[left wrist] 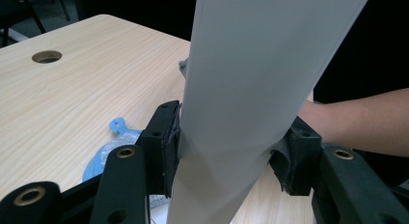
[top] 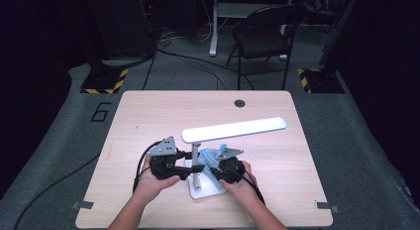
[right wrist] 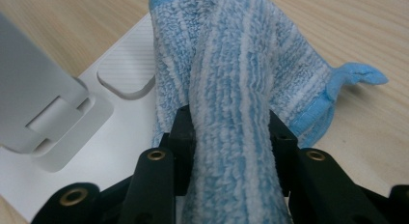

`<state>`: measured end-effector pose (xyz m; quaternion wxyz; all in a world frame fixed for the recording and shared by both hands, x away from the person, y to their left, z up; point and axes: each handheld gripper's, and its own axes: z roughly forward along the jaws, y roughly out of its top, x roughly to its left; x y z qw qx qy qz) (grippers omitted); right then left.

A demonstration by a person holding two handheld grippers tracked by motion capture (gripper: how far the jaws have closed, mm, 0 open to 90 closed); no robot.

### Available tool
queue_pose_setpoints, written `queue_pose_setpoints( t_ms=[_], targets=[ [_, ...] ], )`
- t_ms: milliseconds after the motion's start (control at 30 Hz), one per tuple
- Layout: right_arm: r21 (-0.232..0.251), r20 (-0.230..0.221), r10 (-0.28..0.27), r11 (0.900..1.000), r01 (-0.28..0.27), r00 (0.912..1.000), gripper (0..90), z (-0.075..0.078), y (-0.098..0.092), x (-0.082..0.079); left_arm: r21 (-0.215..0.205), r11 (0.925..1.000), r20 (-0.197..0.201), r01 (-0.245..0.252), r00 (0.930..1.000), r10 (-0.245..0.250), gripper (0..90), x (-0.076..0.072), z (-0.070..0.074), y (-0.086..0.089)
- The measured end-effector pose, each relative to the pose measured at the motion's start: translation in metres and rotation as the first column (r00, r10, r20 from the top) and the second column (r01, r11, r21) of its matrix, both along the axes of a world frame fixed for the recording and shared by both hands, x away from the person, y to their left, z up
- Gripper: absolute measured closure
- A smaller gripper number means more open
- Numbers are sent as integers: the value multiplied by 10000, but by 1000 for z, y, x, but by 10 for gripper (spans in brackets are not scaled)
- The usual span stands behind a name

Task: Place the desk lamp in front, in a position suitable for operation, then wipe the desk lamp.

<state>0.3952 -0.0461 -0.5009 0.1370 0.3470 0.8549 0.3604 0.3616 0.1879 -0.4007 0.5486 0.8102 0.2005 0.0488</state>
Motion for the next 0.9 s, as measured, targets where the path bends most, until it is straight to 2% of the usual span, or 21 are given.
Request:
queue_pose_setpoints(
  t_ms=[100, 133, 167, 233, 367, 400, 500, 533, 567, 600, 633, 900],
  targets=[
    [35, 25, -124, 9999, 124, 9999, 644, 0, 1, 4, -25, 10000, -12, -6, 10000, 6, 496, 0, 0, 0],
    [97, -106, -201, 9997, 202, 9997, 644, 0, 2, 5, -25, 10000, -10, -6, 10000, 6, 496, 0, 0, 0],
    [15, 27, -75, 10000, 75, 10000, 644, 0, 1, 8, -25, 10000, 3, -7, 10000, 7, 496, 0, 0, 0],
    [46, -85, -243, 9997, 243, 9997, 644, 0, 3, 8, -31, 10000, -4, -3, 10000, 3, 496, 0, 0, 0],
    [-38, 39, -208, 9998, 208, 9998, 644, 0, 4, 16, -67, 9999, 72, -75, 9999, 75, 496, 0, -1, 0],
    [23, -126, -255, 9997, 255, 9996, 644, 1, 5, 16, -63, 10000, 72, -66, 10000, 67, 496, 0, -1, 0],
    [-2, 27, -221, 9998, 221, 9998, 644, 0, 5, 21, -73, 10000, -35, -63, 10000, 63, 495, -1, -1, 1],
    [68, -120, -378, 9993, 379, 9992, 644, 0, 6, 21, -73, 10000, -35, -63, 10000, 63, 496, -1, -1, 1],
    [27, -31, -222, 9998, 222, 9997, 644, 0, 5, 24, -40, 10000, 32, -37, 10000, 37, 496, -1, -1, 1],
    [89, -154, -391, 9992, 392, 9991, 643, 1, 7, 24, -33, 10000, 42, -36, 10000, 36, 496, 0, -1, 1],
    [11, 34, -313, 9995, 313, 9995, 644, 0, 6, 26, -36, 10000, 34, -33, 10000, 33, 496, 0, -1, 1],
    [-9, -79, -452, 9990, 452, 9989, 643, 1, 10, 33, -53, 10000, -21, -32, 10000, 32, 496, 0, -1, 0]
  ],
)
